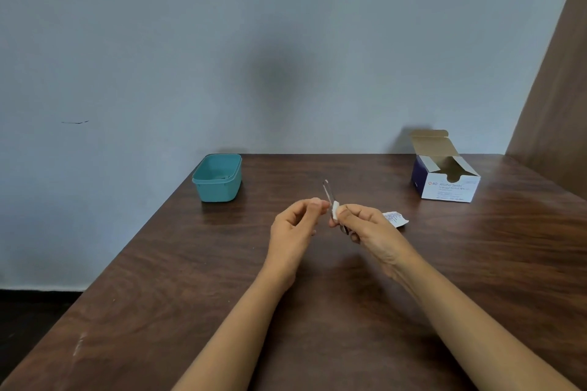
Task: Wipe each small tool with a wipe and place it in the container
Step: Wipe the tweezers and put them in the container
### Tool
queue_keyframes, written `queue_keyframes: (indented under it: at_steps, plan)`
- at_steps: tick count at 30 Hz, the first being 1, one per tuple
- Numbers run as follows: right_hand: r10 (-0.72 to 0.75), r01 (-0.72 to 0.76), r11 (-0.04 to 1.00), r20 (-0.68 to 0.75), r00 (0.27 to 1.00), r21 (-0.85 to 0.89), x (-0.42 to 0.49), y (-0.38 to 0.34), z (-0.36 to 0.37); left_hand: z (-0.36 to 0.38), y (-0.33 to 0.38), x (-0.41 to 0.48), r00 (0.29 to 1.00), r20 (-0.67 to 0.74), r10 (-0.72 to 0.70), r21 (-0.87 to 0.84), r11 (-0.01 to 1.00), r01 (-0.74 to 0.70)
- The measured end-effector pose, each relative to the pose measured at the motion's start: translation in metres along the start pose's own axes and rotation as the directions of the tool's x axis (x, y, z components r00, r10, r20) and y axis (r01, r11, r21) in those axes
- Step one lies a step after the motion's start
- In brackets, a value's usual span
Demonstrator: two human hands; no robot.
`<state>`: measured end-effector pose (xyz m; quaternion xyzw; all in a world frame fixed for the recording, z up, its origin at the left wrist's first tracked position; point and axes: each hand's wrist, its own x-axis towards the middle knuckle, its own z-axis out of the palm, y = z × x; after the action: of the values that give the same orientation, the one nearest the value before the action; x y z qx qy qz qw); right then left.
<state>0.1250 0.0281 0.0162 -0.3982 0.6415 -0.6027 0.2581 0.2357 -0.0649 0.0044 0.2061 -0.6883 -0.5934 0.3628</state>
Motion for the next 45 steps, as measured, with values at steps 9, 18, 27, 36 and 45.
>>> queue_keyframes:
  at_steps: [9,18,27,36,45]
  plan:
    - [0.020,-0.015,0.999,0.110,0.994,-0.043,-0.002,0.000,0.000,-0.002,0.000,0.004,0.980,0.102,-0.169,-0.253,0.949,0.190]
    - [0.046,-0.046,0.999,0.189,0.981,-0.006,-0.006,-0.006,0.000,-0.002,-0.003,0.008,0.962,0.127,-0.242,-0.372,0.888,0.272]
    - [0.080,-0.080,0.997,0.188,0.979,-0.012,-0.004,-0.005,-0.001,-0.003,-0.004,0.008,0.947,0.123,-0.297,-0.490,0.812,0.318]
    - [0.171,-0.164,0.985,0.156,0.973,-0.055,-0.002,-0.002,-0.004,-0.002,-0.003,0.010,0.951,0.060,-0.303,-0.482,0.825,0.293]
    - [0.140,-0.126,0.989,0.234,0.962,-0.072,-0.001,-0.004,-0.010,-0.003,0.001,0.009,0.953,0.043,-0.300,-0.484,0.828,0.283]
